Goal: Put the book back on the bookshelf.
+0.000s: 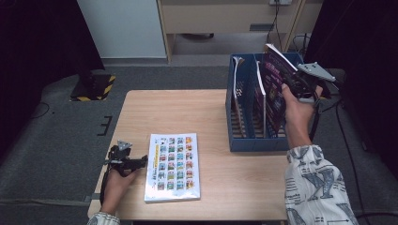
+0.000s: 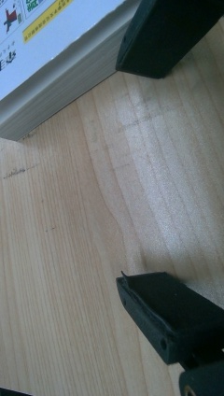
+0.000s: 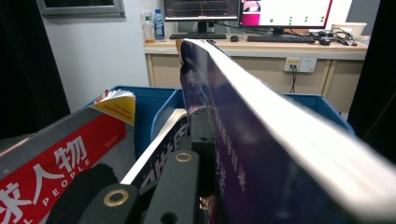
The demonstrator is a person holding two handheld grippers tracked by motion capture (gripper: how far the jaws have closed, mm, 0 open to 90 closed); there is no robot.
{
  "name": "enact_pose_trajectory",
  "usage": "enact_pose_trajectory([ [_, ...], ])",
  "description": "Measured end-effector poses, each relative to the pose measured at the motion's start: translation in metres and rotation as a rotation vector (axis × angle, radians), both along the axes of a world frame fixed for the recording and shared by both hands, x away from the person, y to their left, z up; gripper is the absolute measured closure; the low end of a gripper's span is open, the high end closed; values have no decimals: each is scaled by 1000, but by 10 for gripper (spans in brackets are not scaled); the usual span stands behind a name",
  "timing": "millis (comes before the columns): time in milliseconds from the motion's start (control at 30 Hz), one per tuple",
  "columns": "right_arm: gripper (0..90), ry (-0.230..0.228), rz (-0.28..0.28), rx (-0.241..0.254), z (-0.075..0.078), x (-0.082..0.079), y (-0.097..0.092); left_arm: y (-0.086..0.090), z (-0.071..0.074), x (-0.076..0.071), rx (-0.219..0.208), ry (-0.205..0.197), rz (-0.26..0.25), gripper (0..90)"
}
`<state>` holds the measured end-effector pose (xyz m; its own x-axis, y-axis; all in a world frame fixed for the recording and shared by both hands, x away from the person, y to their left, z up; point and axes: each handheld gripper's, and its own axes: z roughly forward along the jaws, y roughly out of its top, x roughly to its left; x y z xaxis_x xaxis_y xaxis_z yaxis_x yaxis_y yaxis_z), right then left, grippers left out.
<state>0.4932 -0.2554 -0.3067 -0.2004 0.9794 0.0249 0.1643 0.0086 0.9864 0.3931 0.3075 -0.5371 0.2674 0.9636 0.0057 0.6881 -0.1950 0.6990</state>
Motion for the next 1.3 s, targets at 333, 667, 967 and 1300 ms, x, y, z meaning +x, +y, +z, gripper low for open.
enact_pose_trajectory([
  [333, 840, -1, -19, -1, -27, 11, 9, 0, 0, 0, 1, 1, 0, 0],
  [667, 840, 9, -36, -26, -55, 18, 8, 0, 0, 0, 0, 0, 1, 0],
  [967, 837, 10, -32, -46, -74, 19, 9, 0, 0, 1, 0, 1, 1, 0],
  [1300, 745, 40, -15, -39, -86, 8, 13, -1, 0, 0, 2, 0, 5, 1],
])
